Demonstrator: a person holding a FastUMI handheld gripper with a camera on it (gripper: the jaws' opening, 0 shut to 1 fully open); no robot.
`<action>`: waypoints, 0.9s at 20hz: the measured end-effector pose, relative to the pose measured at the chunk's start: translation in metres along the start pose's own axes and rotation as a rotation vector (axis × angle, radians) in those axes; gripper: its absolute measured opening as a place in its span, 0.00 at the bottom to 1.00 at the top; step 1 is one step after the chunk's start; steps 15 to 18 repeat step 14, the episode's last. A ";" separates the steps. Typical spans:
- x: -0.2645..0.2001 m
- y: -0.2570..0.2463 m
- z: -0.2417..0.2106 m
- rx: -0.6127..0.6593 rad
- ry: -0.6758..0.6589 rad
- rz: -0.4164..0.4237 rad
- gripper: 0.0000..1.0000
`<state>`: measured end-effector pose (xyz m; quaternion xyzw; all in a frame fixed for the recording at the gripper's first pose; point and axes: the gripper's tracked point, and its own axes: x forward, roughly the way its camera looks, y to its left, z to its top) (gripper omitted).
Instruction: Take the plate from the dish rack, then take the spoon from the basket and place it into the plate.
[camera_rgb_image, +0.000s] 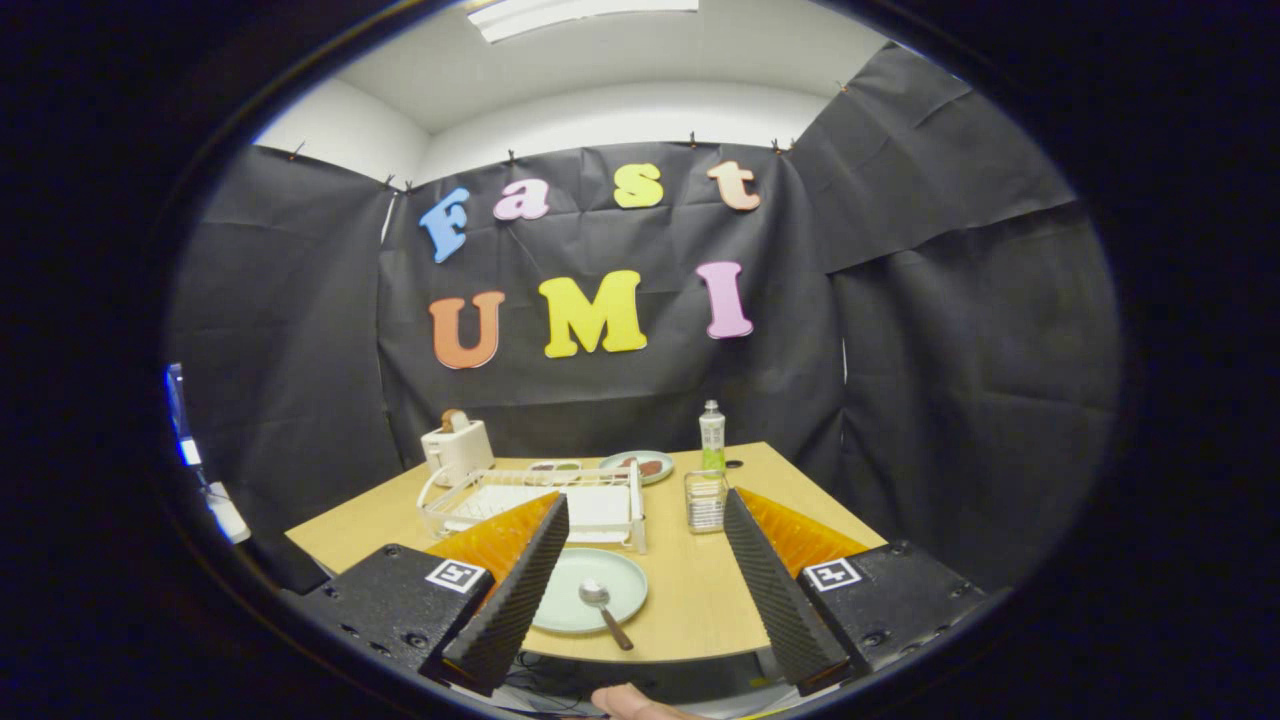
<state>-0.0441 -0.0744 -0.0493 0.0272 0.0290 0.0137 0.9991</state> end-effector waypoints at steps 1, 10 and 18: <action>-0.001 -0.001 -0.001 -0.013 -0.003 -0.009 1.00; 0.000 -0.006 -0.008 0.005 -0.004 -0.026 1.00; -0.003 -0.010 -0.007 0.013 -0.009 -0.032 1.00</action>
